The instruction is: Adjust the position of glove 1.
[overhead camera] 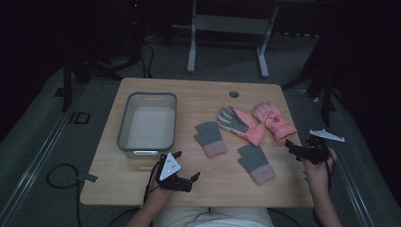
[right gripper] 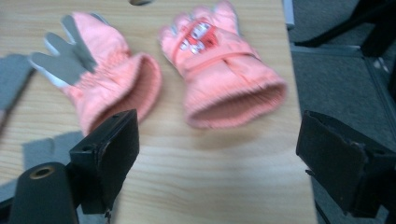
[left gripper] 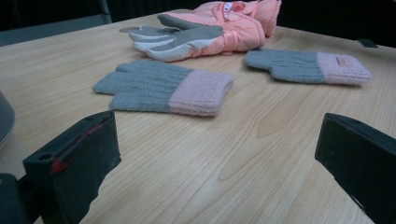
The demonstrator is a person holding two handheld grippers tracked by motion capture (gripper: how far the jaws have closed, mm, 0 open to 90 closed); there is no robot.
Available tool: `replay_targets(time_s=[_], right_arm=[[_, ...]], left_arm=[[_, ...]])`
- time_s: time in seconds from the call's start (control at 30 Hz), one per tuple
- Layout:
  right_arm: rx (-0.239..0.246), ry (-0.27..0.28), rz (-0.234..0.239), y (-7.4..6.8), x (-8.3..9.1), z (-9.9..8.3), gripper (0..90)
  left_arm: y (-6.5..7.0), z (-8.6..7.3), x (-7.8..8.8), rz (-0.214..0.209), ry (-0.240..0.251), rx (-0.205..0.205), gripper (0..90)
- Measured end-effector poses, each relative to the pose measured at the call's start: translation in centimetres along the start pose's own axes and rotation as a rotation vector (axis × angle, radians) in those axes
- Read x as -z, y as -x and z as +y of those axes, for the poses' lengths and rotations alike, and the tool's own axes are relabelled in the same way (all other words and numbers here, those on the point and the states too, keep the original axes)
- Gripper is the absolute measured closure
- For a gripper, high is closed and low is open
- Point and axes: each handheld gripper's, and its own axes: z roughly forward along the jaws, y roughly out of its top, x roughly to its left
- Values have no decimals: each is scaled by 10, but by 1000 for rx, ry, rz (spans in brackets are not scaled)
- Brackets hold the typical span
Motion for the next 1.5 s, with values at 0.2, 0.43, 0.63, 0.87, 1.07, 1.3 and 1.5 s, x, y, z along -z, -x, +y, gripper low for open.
replay_targets(time_s=[0.2, 0.43, 0.63, 0.87, 1.07, 1.3, 1.5], right_arm=[[28, 5, 67, -16, -4, 11, 116], [102, -7, 135, -37, -13, 25, 136], [154, 5, 192, -58, -20, 35, 173], [209, 11, 250, -85, -29, 45, 215], [246, -7, 306, -108, -41, 44, 216], [285, -35, 338, -130, -54, 40, 219], [325, -48, 364, -150, -64, 39, 222]], left_arm=[[0, 0, 0, -1, 1, -1, 0], [0, 0, 1, -4, 6, 2, 0], [0, 0, 1, -11, 7, 1, 0], [-1, 0, 1, -13, 5, 0, 0], [0, 0, 1, -14, 4, -3, 0], [0, 0, 1, -16, 3, -3, 0], [0, 0, 1, -17, 2, 0, 0]])
